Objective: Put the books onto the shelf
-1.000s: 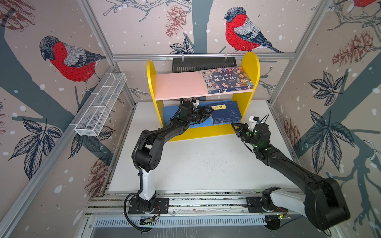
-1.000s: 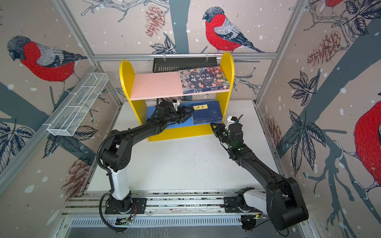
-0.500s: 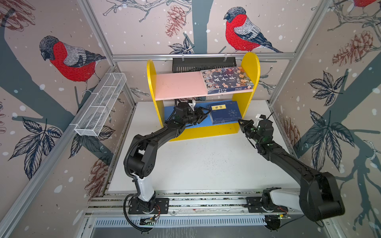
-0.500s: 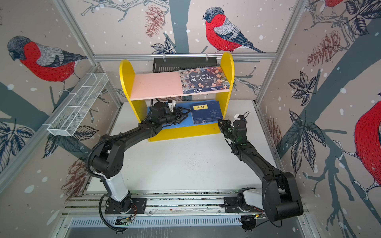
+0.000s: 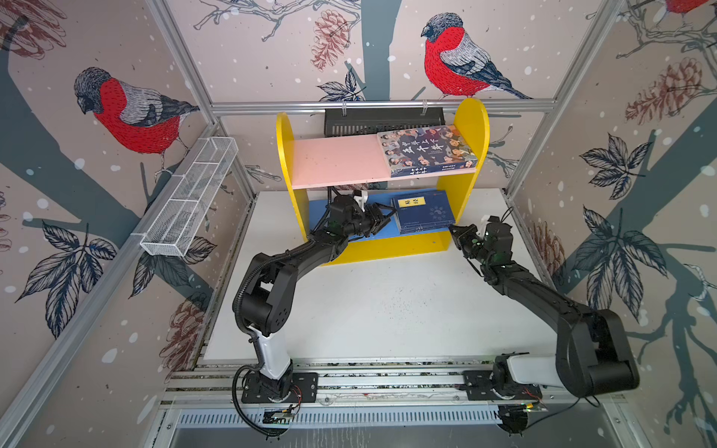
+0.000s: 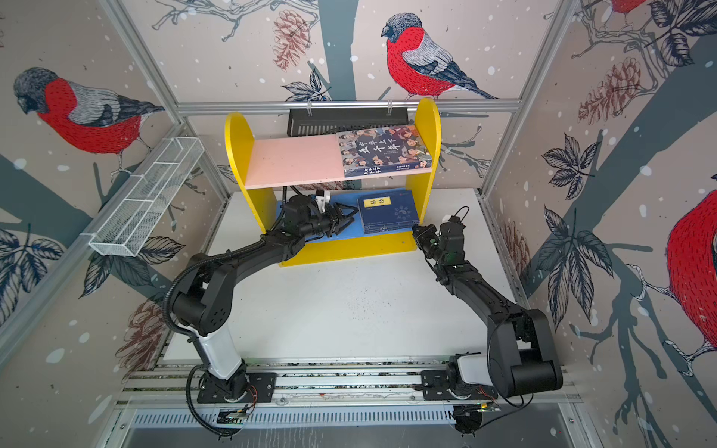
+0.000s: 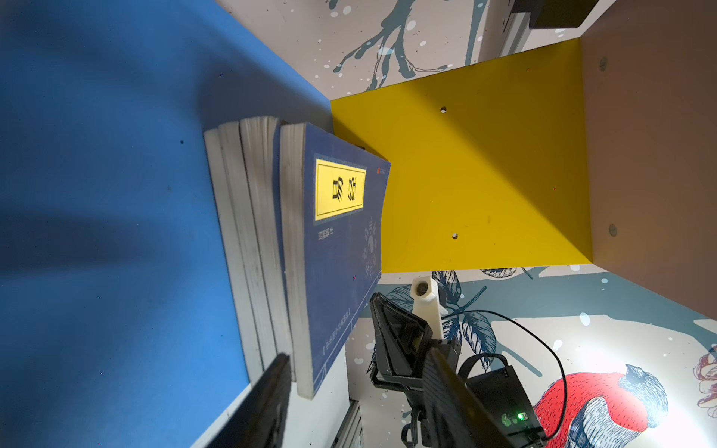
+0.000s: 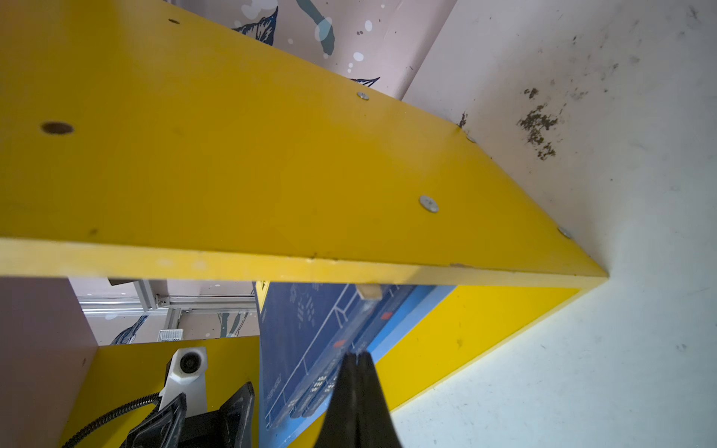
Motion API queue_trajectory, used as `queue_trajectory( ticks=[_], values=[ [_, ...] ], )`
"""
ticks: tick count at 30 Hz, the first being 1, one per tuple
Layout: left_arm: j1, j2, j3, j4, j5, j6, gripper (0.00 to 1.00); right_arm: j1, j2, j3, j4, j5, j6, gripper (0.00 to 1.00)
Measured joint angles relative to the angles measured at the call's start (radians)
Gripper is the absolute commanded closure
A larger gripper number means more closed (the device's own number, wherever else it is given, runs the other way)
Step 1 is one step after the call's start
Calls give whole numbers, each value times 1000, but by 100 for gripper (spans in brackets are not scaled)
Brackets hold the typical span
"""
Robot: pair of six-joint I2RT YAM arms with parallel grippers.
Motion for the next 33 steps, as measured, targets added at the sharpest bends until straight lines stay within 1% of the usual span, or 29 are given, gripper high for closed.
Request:
queue_trajectory(
  ticks=[14,21,26,28,29,31,33],
  values=[
    [6,-8,-16,18,-1,-1,43,-9,69,49,18,-26,-8,96],
    [7,-9,-22,25,-1,-3,43,-11,84,67,22,-35,-11,96],
    [7,-19,-37,25,-2,-3,43,-11,74,51,25,-45,-10,96],
    [8,-26,-39,25,-2,-2,43,-11,56,40,25,-46,-10,93],
    [8,-30,-39,24,-3,-2,41,-11,45,37,24,-47,-8,90],
    [8,-44,-40,16,-4,10,39,-8,21,35,21,-48,-8,79],
    [9,-70,-47,1,-3,46,35,-5,-11,34,5,-48,-16,64]
  ],
)
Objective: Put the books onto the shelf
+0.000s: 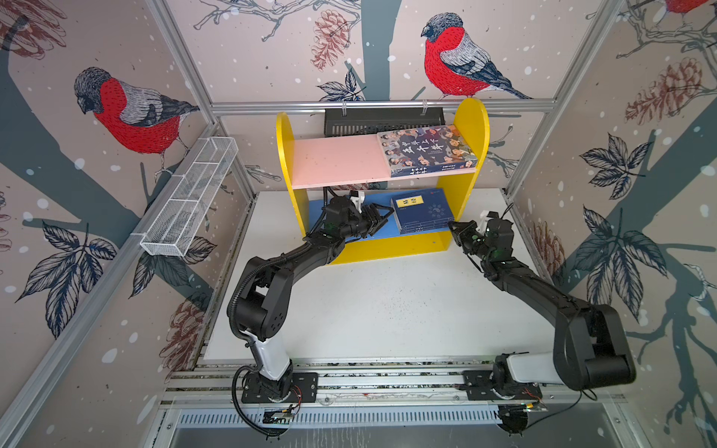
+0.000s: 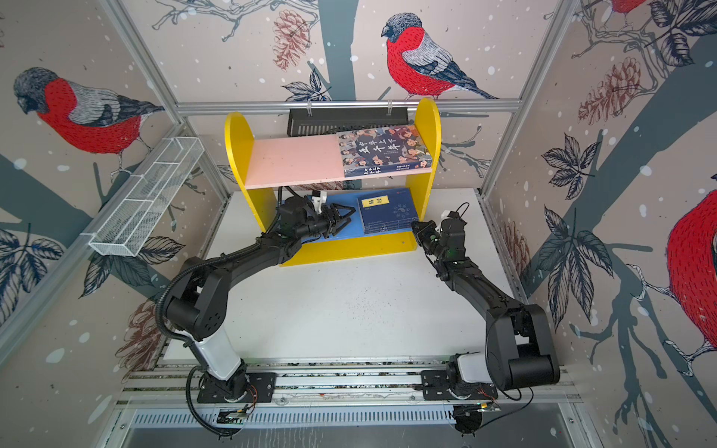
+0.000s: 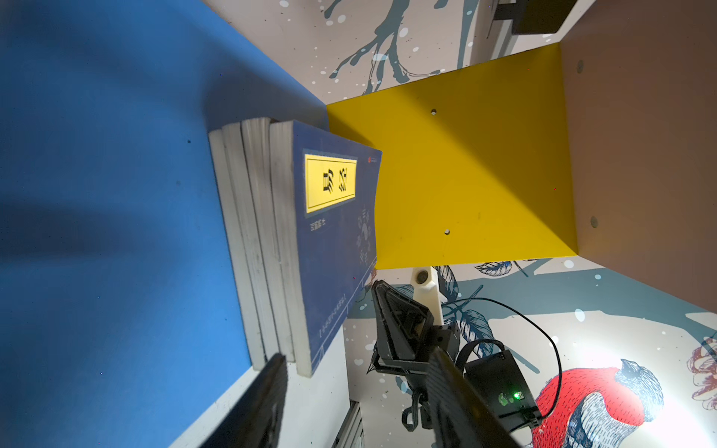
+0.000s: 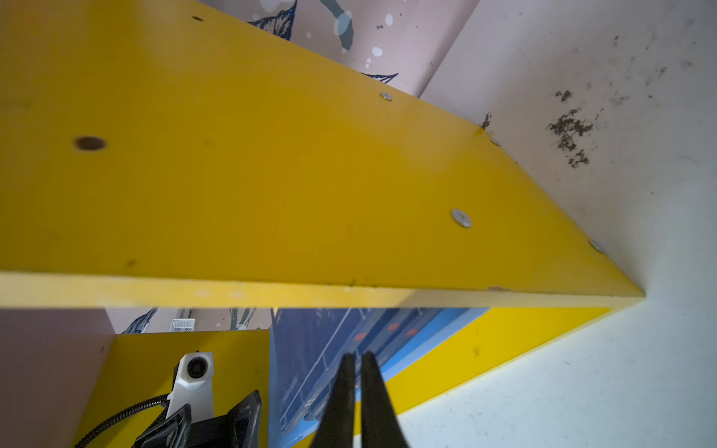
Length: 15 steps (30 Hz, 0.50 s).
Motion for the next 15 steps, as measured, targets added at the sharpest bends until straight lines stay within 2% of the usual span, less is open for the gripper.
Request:
queue_trajectory(
  ticks=[3,8,10,12,13,15],
  values=[
    [0,-51,-15,-66,5,90,32,1,-51,-4,-65,1,-32,47],
    [-11,-149,-74,-259,30,295,26,-4,-158,-27,-216,48,-131,32],
    [-17,-207,-118,-314,29,362,21,-7,-201,-42,-271,83,-168,22],
    [-24,-280,-159,-364,27,423,12,-8,-249,-63,-322,128,-212,11],
    [-28,-322,-181,-374,26,453,4,-7,-276,-76,-342,148,-236,0],
    [-34,-407,-217,-392,24,516,3,-6,-324,-99,-371,197,-274,0]
  ],
)
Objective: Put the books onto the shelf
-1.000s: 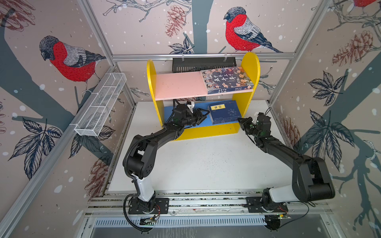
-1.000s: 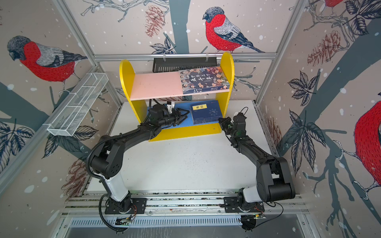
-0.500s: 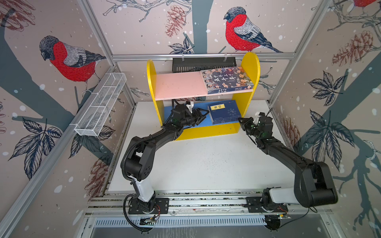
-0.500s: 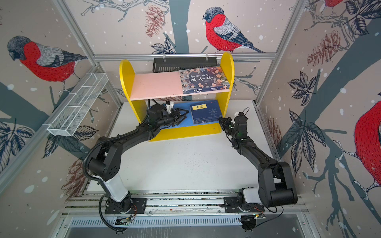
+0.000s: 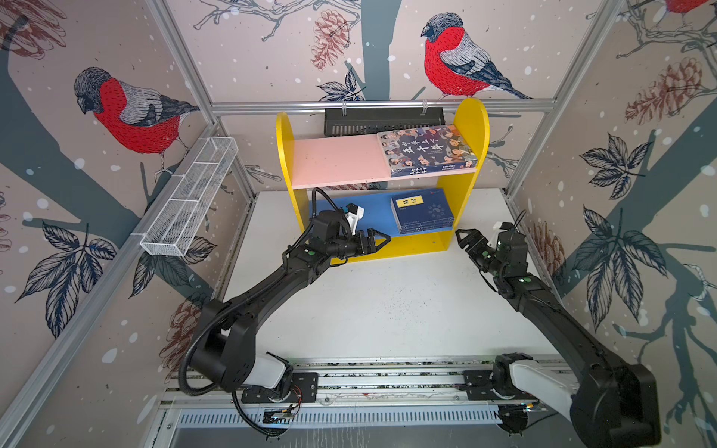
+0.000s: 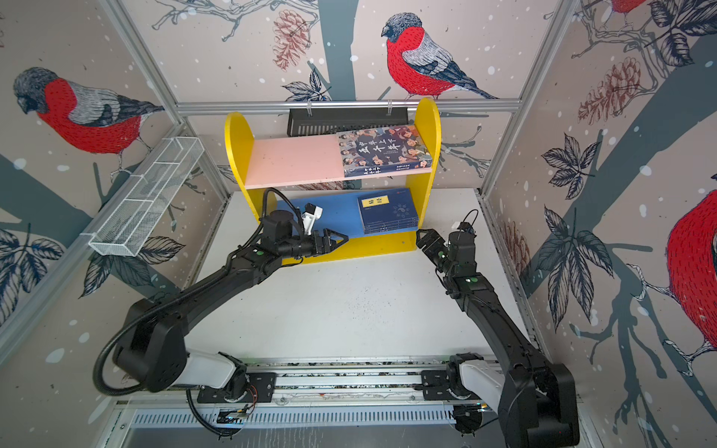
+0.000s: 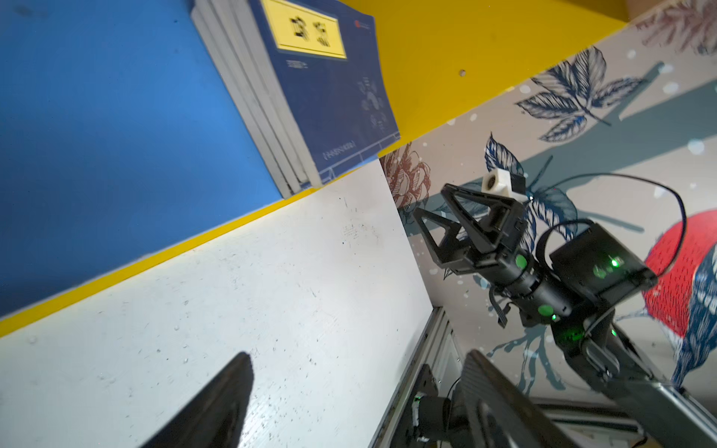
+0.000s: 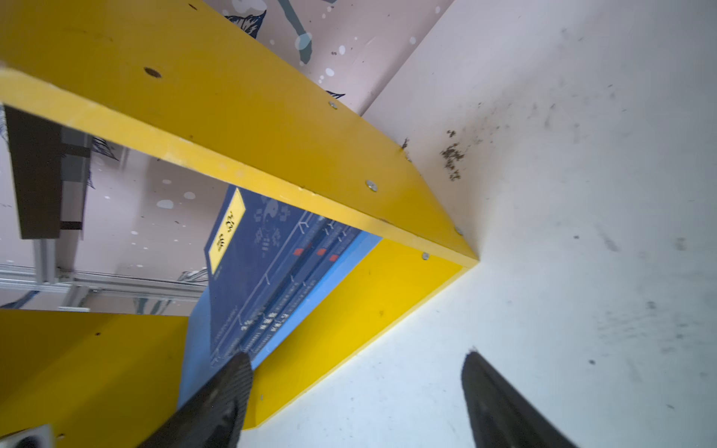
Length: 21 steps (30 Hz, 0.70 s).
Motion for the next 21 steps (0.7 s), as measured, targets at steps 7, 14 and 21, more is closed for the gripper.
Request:
queue_trajectory(
  ticks=[7,14,21],
  values=[
    [6,-282,-67,-108,-105,250,3,4,-149,-102,15,188,-167,0],
    [115,-593,-223,-201,-297,391,3,2,-167,-163,134,349,-393,0],
    [304,-716,-413,-188,-490,460,3,-30,-95,-280,318,469,-539,0]
  ],
)
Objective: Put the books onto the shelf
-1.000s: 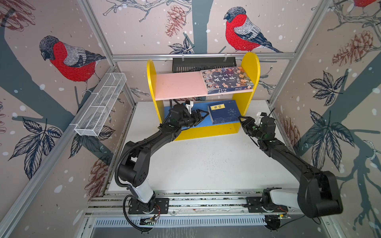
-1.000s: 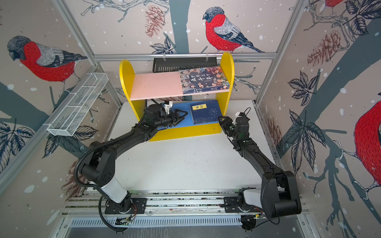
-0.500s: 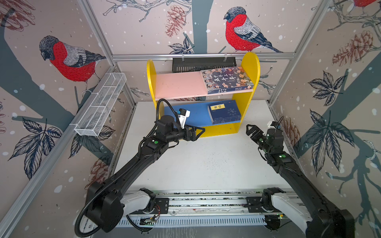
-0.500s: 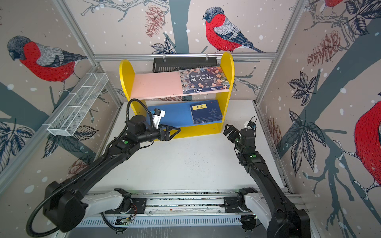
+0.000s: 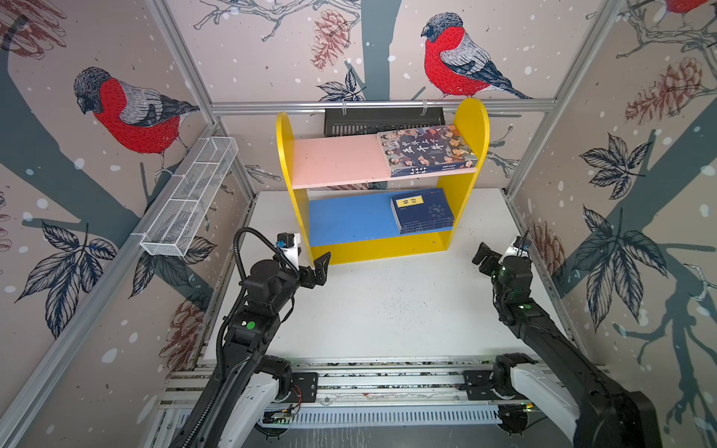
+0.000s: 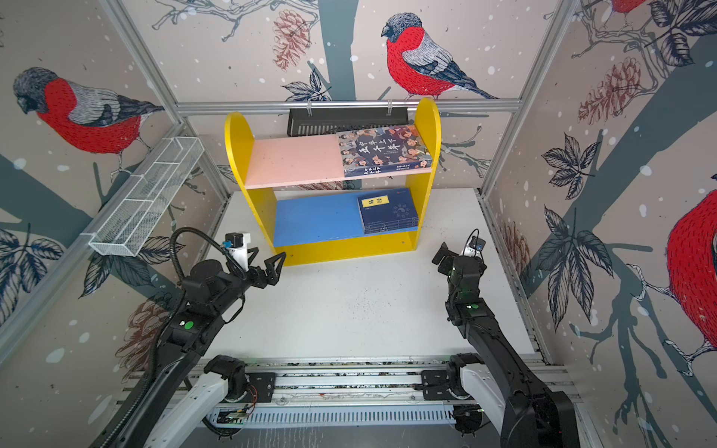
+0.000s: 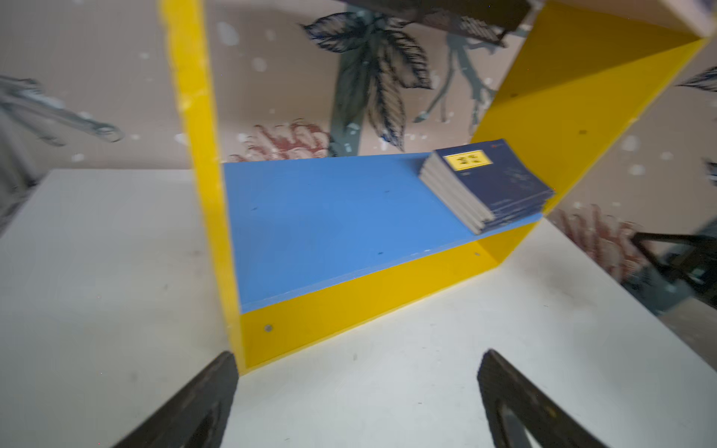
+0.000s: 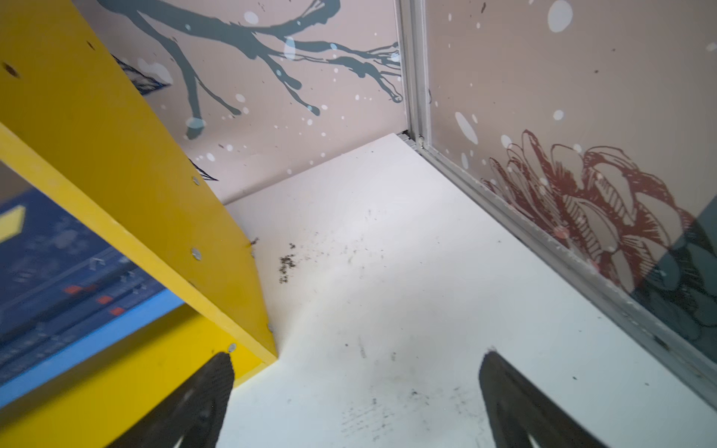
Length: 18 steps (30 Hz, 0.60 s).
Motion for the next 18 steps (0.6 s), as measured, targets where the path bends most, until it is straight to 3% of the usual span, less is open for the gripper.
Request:
queue_trajectory(
  ticks=[4,8,14,18],
  values=[
    [99,28,-116,91,-37,27,3,-28,32,-58,131,33,-52,0],
    [154,139,-177,270,3,72,3,-74,49,-122,259,36,-80,0],
    [323,482,-270,644,135,74,3,-149,124,-212,451,10,-100,0],
    [371,679,-349,953,165,52,2,-177,224,-251,589,-17,-103,0]
  ],
)
